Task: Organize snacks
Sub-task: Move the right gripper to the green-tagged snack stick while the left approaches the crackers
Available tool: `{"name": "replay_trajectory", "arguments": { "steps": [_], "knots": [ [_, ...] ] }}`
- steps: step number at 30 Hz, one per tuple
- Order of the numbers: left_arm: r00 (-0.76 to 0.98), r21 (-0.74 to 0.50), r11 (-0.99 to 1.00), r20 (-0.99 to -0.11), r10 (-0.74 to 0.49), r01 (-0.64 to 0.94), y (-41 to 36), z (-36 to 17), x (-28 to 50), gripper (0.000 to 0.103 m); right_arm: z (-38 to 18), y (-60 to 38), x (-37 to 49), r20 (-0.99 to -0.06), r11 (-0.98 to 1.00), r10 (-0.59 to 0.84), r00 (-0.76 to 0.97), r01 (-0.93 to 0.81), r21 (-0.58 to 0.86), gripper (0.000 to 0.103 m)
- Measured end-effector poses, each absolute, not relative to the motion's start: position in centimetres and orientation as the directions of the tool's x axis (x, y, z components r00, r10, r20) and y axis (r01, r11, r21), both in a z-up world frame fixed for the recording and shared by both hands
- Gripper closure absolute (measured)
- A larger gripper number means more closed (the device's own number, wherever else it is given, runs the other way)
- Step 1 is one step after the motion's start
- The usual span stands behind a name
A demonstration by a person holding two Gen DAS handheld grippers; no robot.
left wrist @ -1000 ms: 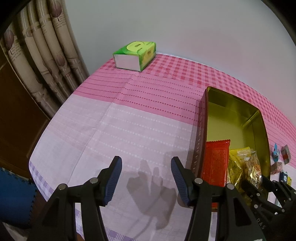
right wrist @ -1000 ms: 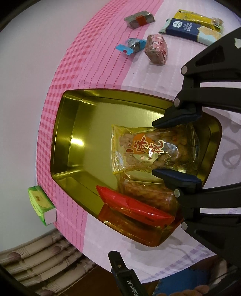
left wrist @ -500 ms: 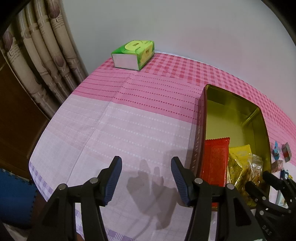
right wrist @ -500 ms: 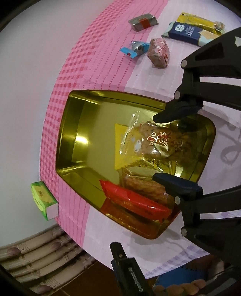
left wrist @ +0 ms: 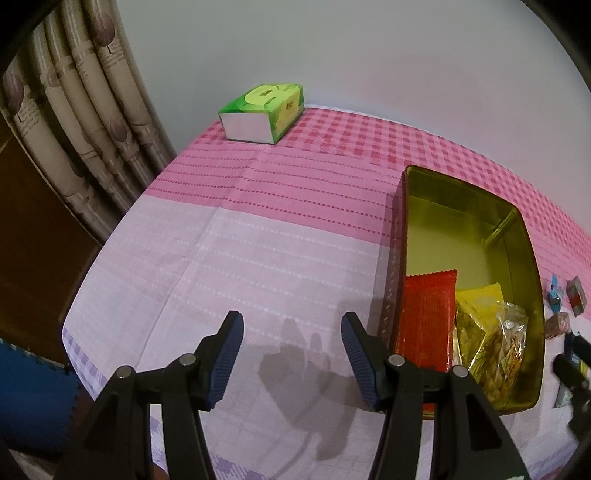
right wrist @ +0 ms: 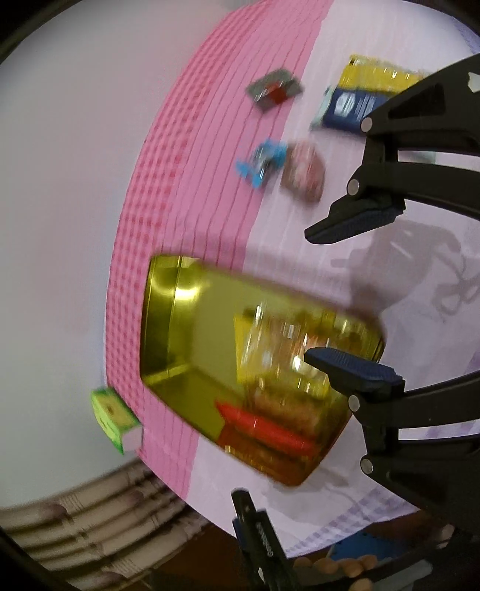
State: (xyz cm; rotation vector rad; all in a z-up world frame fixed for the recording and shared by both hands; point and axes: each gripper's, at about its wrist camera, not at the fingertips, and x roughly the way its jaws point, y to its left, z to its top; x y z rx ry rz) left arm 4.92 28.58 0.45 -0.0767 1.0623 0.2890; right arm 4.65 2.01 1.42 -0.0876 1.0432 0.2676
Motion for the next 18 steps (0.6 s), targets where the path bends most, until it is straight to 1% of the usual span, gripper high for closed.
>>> {"name": "replay_trajectory", "arguments": {
  "steps": [7, 9, 12, 15, 18],
  "knots": [
    [0.461, 0.098, 0.969, -0.865, 0.196, -0.229, 27.1, 0.5, 4.9, 0.047, 0.7, -7.8, 3.9, -0.876, 0.996, 0.049, 0.481, -0.086, 0.009, 0.046],
    [0.463, 0.100, 0.971, -0.866, 0.191, -0.215, 26.6, 0.4, 4.9, 0.047, 0.2, -10.9, 3.4, -0.879, 1.000, 0.007, 0.477, -0.025, -0.006, 0.041],
    [0.467, 0.095, 0.975, -0.866, 0.180, -0.201, 26.0, 0.5, 4.9, 0.047, -0.1, -14.6, 3.1, -0.885, 0.999, -0.036, 0.464, 0.044, -0.018, 0.038],
    [0.470, 0.110, 0.975, -0.862, 0.189, -0.192, 25.4, 0.7, 4.9, 0.047, -0.9, -17.1, 2.7, -0.898, 0.997, -0.053, 0.437, 0.074, -0.023, 0.036],
    [0.471, 0.123, 0.975, -0.859, 0.199, -0.188, 24.7, 0.9, 4.9, 0.047, -1.4, -18.7, 2.1, -0.905, 0.995, -0.047, 0.422, 0.095, -0.008, 0.035]
  ]
}}
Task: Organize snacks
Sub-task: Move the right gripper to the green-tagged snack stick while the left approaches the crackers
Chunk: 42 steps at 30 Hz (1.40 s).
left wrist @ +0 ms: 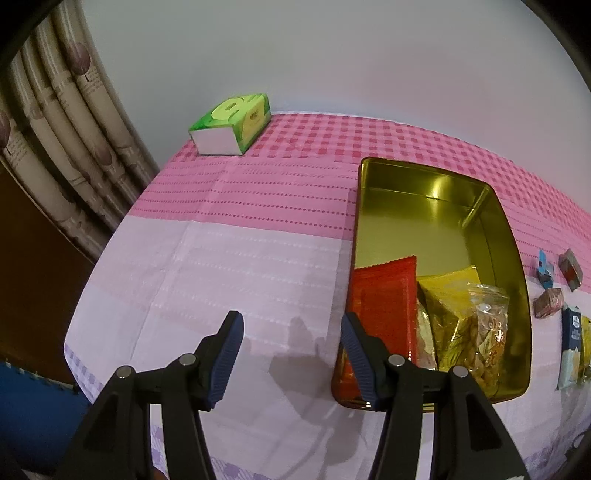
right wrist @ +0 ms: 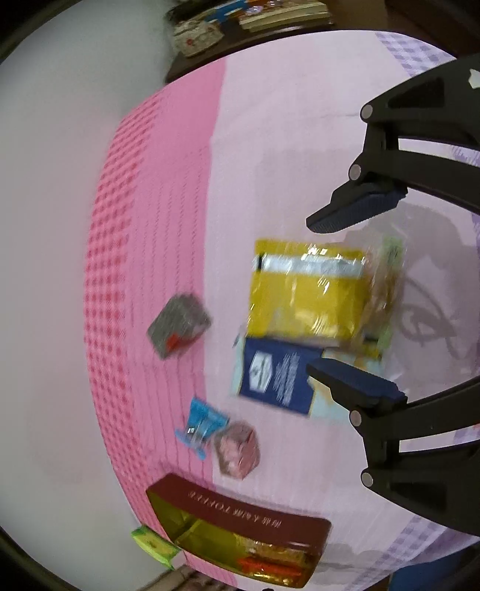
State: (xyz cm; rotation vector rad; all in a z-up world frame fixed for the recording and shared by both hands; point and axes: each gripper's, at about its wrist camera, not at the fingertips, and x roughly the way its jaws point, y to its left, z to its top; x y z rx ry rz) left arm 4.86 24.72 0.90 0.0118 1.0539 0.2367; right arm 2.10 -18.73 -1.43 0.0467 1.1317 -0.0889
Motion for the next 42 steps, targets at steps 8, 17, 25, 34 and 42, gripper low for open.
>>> {"name": "replay_trajectory", "arguments": {
  "steps": [8, 17, 25, 34, 42],
  "knots": [
    [0.481, 0.118, 0.986, -0.861, 0.162, -0.121, 21.4, 1.7, 3.8, 0.047, -2.4, -20.4, 2.2, -0.915, 0.995, -0.018, 0.404, 0.094, 0.022, 0.034],
    [0.478, 0.104, 0.994, -0.872, 0.102, -0.023, 16.1, 2.2, 2.8, 0.047, -4.2, -20.0, 4.6, -0.940, 0.997, 0.031, 0.340, 0.052, 0.052, 0.034],
    [0.454, 0.104, 0.991, -0.889, 0.056, 0.081, 10.4, 1.6, 3.1, 0.047, -5.3, -20.1, 5.8, -0.946, 0.999, 0.038, 0.323, 0.019, 0.046, 0.038],
    [0.420, 0.089, 0.973, -0.908, -0.009, 0.215, 3.2, 0.7, 3.7, 0.047, -5.1, -23.7, 8.2, -0.920, 0.993, 0.065, 0.386, 0.063, 0.096, 0.046],
    [0.369, 0.047, 0.961, -0.927, -0.059, 0.273, -1.3, -0.8, 4.2, 0.047, -5.0, -25.4, 7.5, -0.913, 0.991, 0.106, 0.394, 0.034, 0.130, 0.040]
  ]
}}
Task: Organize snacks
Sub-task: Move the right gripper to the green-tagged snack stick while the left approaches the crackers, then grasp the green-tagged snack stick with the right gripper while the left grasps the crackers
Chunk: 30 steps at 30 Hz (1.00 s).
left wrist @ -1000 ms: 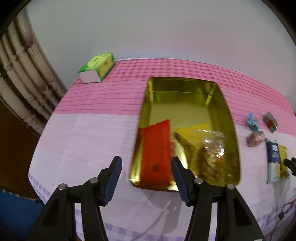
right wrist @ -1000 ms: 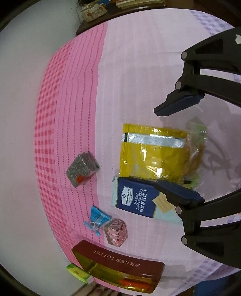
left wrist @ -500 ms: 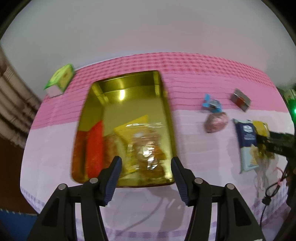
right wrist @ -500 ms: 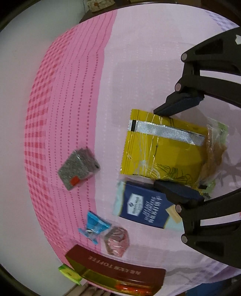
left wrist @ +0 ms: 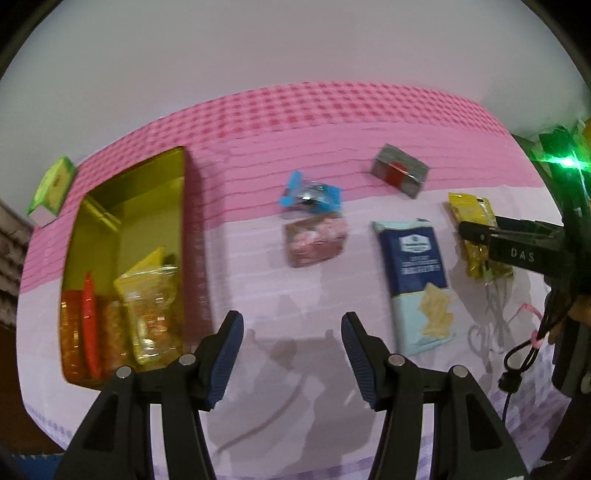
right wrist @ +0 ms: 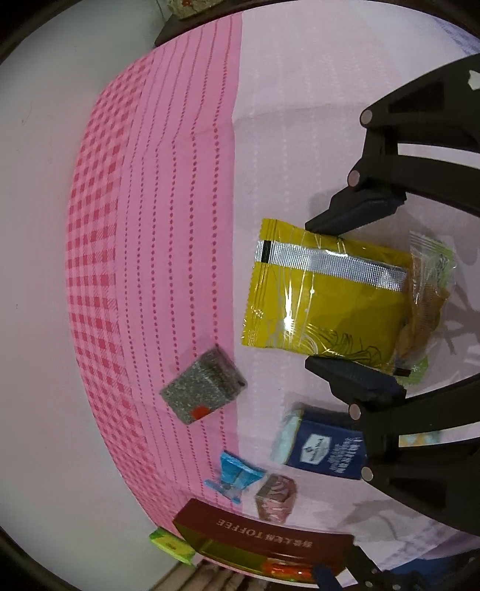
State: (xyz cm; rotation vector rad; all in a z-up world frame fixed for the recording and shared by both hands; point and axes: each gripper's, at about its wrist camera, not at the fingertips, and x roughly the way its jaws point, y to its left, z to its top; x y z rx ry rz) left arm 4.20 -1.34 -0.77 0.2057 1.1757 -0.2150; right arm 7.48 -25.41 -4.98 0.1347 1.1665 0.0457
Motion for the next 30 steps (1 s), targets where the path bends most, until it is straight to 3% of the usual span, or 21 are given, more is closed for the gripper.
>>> {"name": "replay_trajectory", "arguments": {
  "steps": [10, 19, 30],
  "knots": [
    [0.345, -0.017, 0.956, -0.931, -0.123, 0.293, -5.3, -2.1, 4.7, 0.047, -2.8, -27.9, 3.3, -0.886, 0.985, 0.158, 0.436, -0.002, 0.174, 0.038],
    [0.321, -0.054, 0.950, -0.934, -0.158, 0.309, -8.1, -3.8, 5.4, 0.047, -3.1, -28.1, 0.3, -0.884, 0.973, 0.226, 0.410, -0.134, 0.187, 0.038],
    [0.343, -0.021, 0.953, -0.931, -0.129, 0.303, -9.3, -4.5, 5.5, 0.044, -4.4, -26.4, -1.7, -0.890, 0.957, 0.271, 0.367, -0.200, 0.209, 0.045]
  ]
}}
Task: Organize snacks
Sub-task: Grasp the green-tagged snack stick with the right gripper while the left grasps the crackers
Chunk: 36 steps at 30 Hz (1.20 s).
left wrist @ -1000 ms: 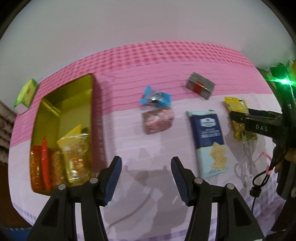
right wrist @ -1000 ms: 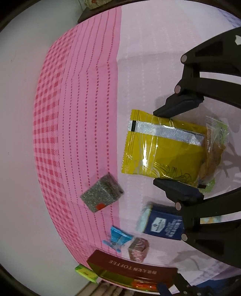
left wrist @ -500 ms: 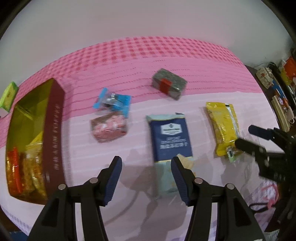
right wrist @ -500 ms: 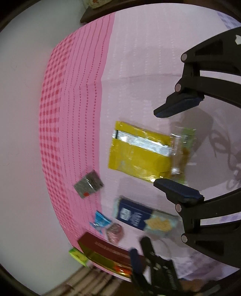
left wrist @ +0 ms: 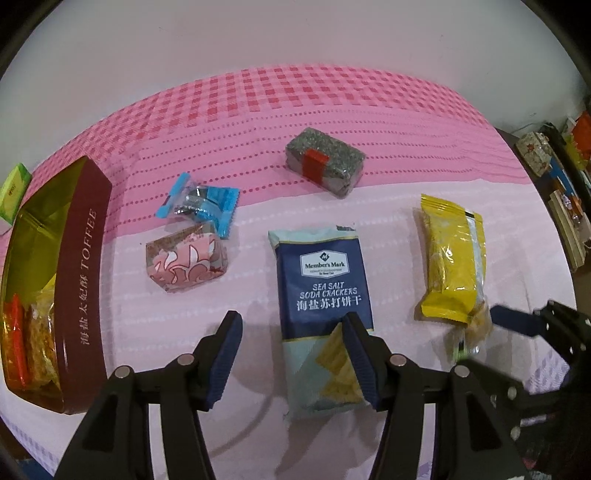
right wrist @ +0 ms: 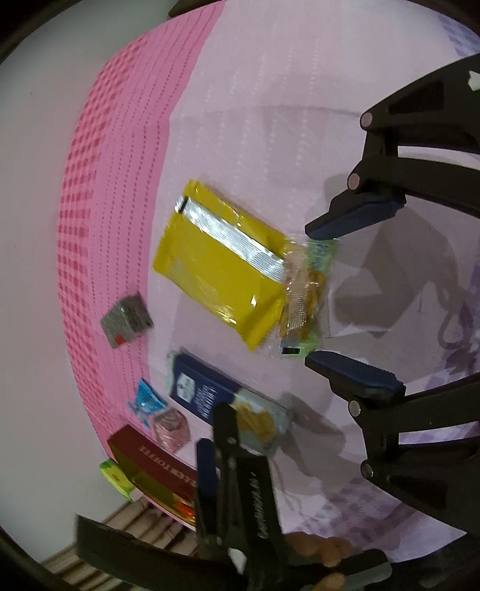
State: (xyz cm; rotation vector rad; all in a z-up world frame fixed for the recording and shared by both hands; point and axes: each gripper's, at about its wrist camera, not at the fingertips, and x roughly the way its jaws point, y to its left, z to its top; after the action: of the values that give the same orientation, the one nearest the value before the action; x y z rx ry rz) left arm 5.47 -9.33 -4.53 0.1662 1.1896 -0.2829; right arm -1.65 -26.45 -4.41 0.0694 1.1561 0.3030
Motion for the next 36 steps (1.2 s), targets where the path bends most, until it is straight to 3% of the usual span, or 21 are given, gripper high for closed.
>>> {"name": "replay_trajectory", "arguments": {
  "steps": [13, 20, 26, 32, 36],
  "knots": [
    [0.361, 0.001, 0.962, -0.927, -0.101, 0.272, -9.0, -4.5, 4.9, 0.039, -3.6, -25.9, -3.0, -0.881, 0.941, 0.305, 0.362, -0.257, 0.220, 0.043],
    [0.372, 0.022, 0.961, -0.924, -0.086, 0.275, -9.7, -4.4, 4.0, 0.039, -2.5, -24.7, -3.1, -0.878, 0.882, 0.329, 0.348, -0.446, 0.153, 0.043],
    [0.385, 0.043, 0.958, -0.920, -0.072, 0.282, -9.6, -4.1, 3.8, 0.039, -3.7, -23.6, -2.0, -0.892, 0.833, 0.352, 0.283, -0.530, 0.161, 0.058],
    [0.384, 0.042, 0.966, -0.921, -0.062, 0.256, -9.0, -4.2, 4.0, 0.039, -4.9, -23.6, -1.2, -0.895, 0.837, 0.331, 0.298, -0.531, 0.133, 0.060],
    [0.390, 0.045, 0.968, -0.919, -0.056, 0.245, -9.2, -4.2, 4.0, 0.039, -5.2, -23.7, -1.5, -0.887, 0.858, 0.310, 0.341, -0.503, 0.107, 0.076]
  ]
}}
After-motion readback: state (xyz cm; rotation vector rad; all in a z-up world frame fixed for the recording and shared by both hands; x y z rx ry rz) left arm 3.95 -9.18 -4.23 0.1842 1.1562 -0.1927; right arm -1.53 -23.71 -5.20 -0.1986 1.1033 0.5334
